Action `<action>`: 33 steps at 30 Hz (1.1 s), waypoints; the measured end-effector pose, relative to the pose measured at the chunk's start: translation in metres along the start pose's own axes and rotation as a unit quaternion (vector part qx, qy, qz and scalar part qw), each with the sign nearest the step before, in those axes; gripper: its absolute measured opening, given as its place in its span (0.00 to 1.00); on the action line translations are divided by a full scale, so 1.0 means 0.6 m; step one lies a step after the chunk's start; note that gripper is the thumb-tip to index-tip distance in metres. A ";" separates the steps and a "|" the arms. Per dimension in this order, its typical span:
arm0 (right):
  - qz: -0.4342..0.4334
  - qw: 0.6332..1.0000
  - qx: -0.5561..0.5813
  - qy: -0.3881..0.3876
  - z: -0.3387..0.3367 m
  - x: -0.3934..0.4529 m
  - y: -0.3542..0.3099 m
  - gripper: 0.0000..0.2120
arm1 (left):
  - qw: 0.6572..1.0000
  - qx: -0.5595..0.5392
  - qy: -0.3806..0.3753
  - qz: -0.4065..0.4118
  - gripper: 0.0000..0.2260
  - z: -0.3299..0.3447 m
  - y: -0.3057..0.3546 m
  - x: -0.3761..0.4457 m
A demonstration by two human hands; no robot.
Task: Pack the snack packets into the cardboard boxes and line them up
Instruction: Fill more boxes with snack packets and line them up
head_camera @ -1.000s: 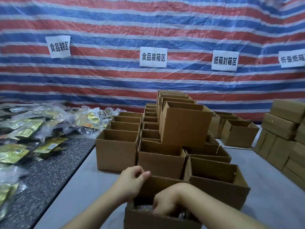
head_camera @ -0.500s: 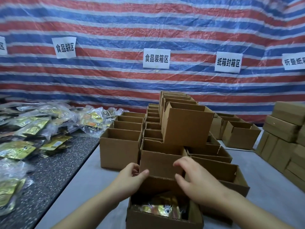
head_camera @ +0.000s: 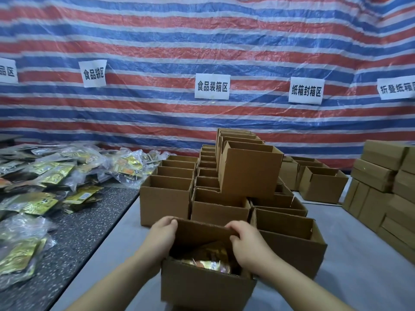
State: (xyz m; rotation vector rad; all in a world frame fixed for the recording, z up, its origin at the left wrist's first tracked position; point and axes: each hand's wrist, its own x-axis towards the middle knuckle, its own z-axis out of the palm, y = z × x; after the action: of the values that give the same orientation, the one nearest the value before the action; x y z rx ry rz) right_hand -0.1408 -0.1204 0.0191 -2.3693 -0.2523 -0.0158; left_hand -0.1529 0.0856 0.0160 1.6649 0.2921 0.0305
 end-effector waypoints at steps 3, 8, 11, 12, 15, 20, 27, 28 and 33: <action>-0.038 0.998 0.036 0.018 -0.043 0.007 -0.068 0.14 | 0.998 -0.013 0.032 0.049 0.11 -0.042 0.072 -0.021; -0.111 0.992 0.030 0.052 -0.143 0.074 -0.213 0.13 | 0.991 -0.039 0.094 0.087 0.09 -0.111 0.236 -0.002; -0.144 0.987 -0.033 0.066 -0.177 0.148 -0.284 0.16 | 0.987 -0.048 0.110 0.109 0.08 -0.134 0.315 0.045; -0.150 0.985 -0.050 0.069 -0.183 0.180 -0.302 0.16 | 0.986 -0.050 0.109 0.113 0.07 -0.138 0.336 0.067; -0.155 0.980 -0.091 0.081 -0.195 0.282 -0.332 0.20 | 0.989 -0.043 0.094 0.109 0.07 -0.141 0.383 0.150; -0.120 0.978 -0.151 0.080 -0.198 0.466 -0.327 0.23 | 0.995 -0.009 0.059 0.086 0.11 -0.115 0.426 0.323; -0.106 0.970 -0.204 0.083 -0.221 0.692 -0.292 0.24 | 0.997 0.009 0.026 0.073 0.12 -0.072 0.489 0.546; -0.112 0.964 -0.224 0.085 -0.224 0.716 -0.288 0.24 | 0.997 0.008 0.020 0.070 0.12 -0.067 0.492 0.575; -0.103 0.931 -0.346 0.055 -0.217 0.805 -0.245 0.20 | 0.999 0.032 -0.010 0.040 0.15 -0.032 0.459 0.689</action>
State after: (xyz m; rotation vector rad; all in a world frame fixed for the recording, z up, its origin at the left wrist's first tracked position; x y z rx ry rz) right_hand 0.3134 -0.0198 0.2546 -3.0127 -0.5052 -0.3968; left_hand 0.2906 0.1664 0.2258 1.7382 0.2119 0.0652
